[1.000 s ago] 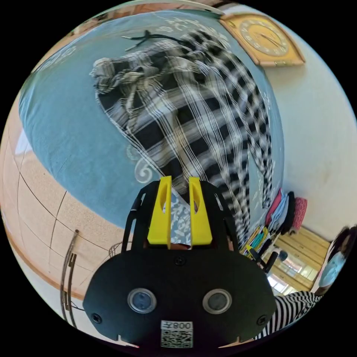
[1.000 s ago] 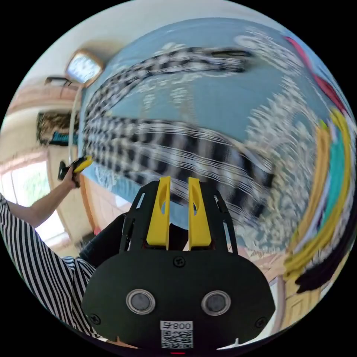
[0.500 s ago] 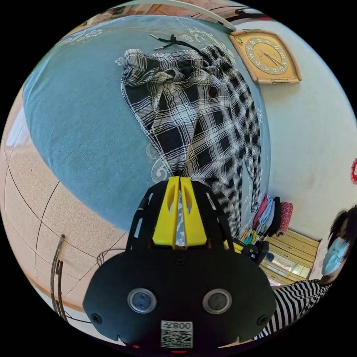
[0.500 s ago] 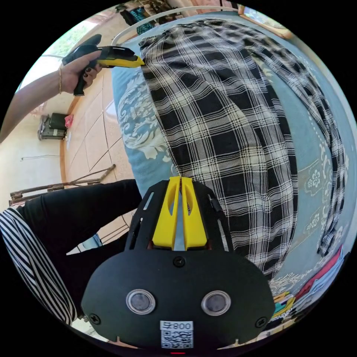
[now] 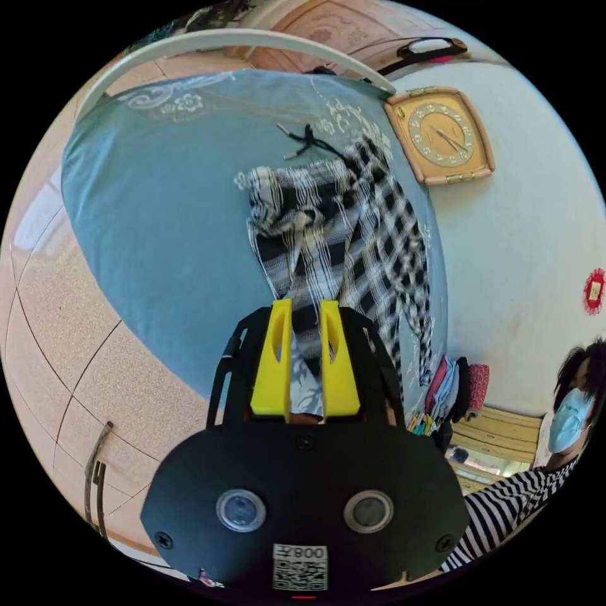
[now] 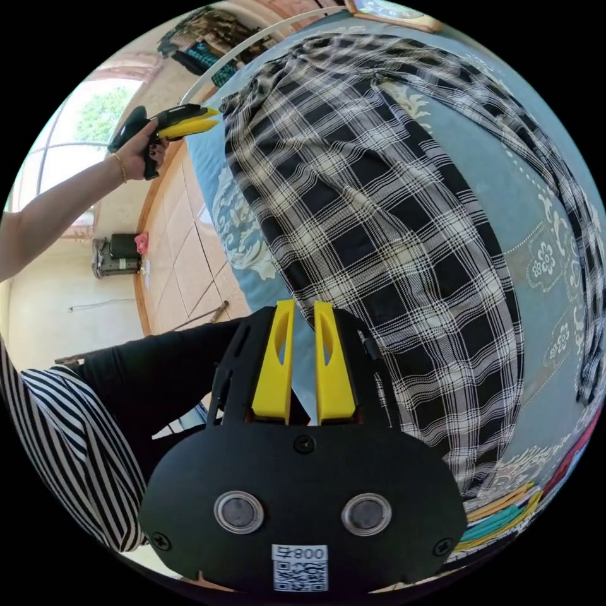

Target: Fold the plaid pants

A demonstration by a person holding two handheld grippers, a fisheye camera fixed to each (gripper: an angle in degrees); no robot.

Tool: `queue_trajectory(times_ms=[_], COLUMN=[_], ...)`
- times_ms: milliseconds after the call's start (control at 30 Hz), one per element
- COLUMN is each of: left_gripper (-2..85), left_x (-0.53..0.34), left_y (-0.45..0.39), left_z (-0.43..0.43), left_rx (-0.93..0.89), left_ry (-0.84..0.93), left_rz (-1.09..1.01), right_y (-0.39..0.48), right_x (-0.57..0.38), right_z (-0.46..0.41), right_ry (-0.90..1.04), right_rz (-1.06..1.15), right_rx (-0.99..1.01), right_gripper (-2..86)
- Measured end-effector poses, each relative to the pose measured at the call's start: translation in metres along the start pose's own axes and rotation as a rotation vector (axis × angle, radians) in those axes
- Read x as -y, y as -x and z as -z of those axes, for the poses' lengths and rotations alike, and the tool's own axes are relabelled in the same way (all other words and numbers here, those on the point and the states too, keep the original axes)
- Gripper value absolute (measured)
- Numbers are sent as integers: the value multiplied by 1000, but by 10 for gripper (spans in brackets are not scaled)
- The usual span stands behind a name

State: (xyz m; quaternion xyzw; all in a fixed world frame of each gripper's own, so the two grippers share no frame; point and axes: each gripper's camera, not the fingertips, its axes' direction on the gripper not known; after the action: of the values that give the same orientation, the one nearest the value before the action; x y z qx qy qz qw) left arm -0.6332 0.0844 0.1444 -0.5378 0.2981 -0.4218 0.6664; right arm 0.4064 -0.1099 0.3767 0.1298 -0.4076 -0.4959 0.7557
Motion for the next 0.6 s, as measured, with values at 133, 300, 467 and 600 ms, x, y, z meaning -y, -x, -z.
queue_trajectory(times_ms=[133,300,467,600], left_gripper=[67,34,33,57], left_x=[31,37,20,14], left_y=[-8,-27,-23,-47], left_z=[17,19,33,25], left_rx=[117,248,272,323], left_ry=[-122,-65,-87,-92], left_rz=[50,41,123,112], right_y=[-17,-29,-36,-61], right_x=[13,32,45,42], right_z=[12,14,29,72], right_ry=[-51,-33,-72,-202], right_rz=[-62,-88,-129,-255], right_rx=[83,133,219,256], right_gripper=[62,55,61,68])
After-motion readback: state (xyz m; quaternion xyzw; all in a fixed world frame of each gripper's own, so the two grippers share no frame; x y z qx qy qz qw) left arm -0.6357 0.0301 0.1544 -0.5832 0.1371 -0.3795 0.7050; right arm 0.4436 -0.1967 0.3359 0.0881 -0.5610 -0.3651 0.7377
